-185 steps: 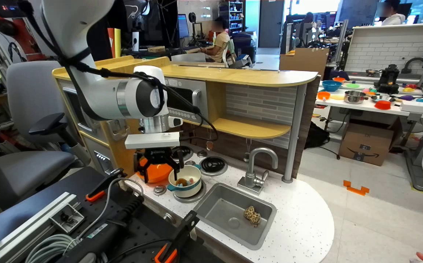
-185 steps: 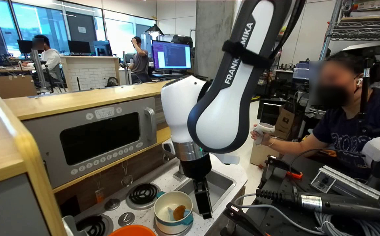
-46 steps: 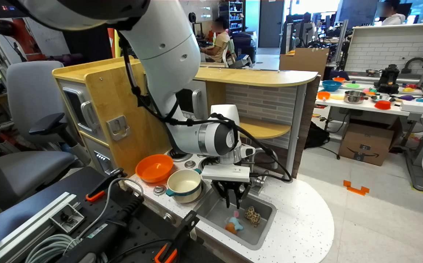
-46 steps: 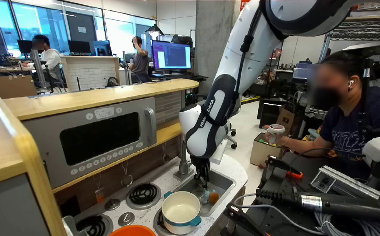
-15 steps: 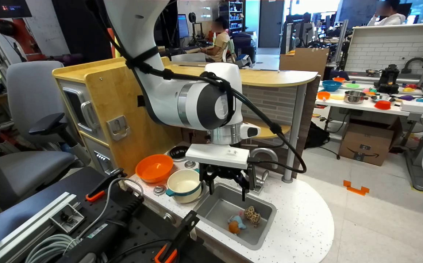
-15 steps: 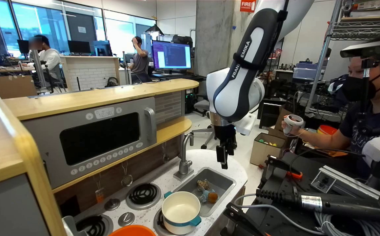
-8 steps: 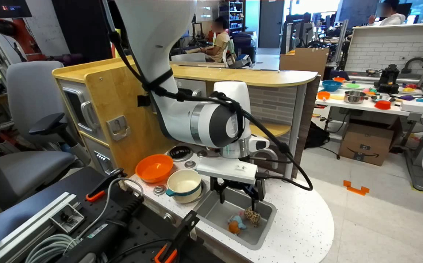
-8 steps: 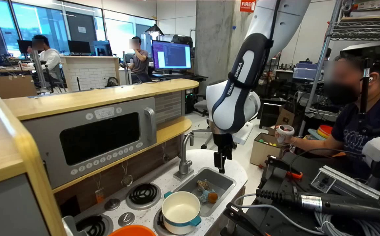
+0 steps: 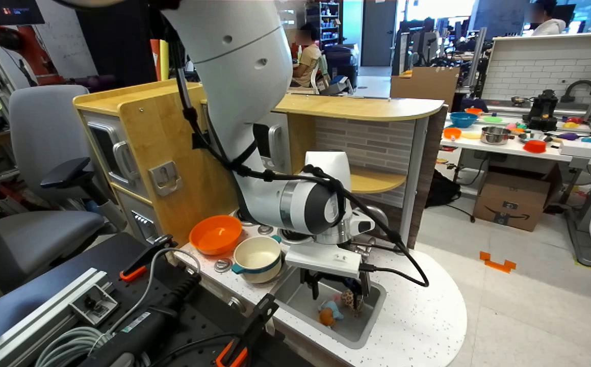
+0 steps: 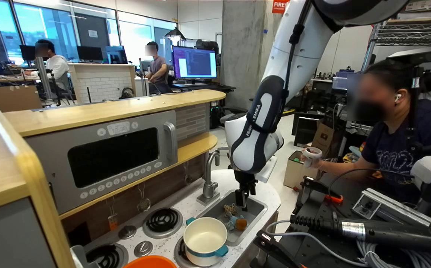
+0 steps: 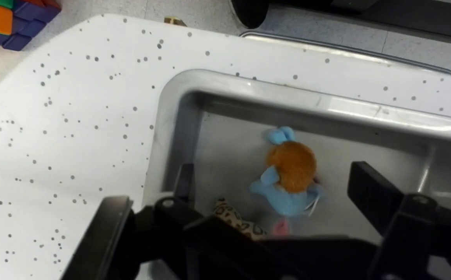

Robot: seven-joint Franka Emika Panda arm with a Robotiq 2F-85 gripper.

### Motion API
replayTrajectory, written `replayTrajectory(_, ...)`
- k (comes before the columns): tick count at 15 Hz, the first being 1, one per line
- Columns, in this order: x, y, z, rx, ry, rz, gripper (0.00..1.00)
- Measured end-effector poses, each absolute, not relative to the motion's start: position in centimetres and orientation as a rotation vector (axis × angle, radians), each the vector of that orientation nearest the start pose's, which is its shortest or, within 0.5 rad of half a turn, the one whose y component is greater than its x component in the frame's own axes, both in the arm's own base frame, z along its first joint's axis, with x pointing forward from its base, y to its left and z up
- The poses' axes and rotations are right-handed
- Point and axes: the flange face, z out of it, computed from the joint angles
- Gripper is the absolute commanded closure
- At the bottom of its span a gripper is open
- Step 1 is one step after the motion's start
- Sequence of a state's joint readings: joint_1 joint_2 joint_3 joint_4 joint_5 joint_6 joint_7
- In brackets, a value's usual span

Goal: Take the blue and brown plush toy out of the white pot and place it in the sink, pick up the tiger toy from the sink and put it in the white pot, pick up the blue and brown toy and place it inside the orange bowl

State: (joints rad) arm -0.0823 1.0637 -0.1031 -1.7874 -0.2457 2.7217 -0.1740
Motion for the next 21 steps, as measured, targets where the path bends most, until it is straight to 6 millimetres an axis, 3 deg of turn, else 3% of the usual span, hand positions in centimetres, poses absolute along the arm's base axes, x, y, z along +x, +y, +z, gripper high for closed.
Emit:
replayTrajectory(8, 60.1, -6.6, -7.9, -3.204, -0.465, 0.371, 0.00)
replayTrajectory(16, 63.0, -8.6, -9.4, -3.254, -0.449, 0.338, 0.00)
replayTrajectory(21, 62.8, -9.4, -11.1, -3.262, -0.441, 0.360, 0.00)
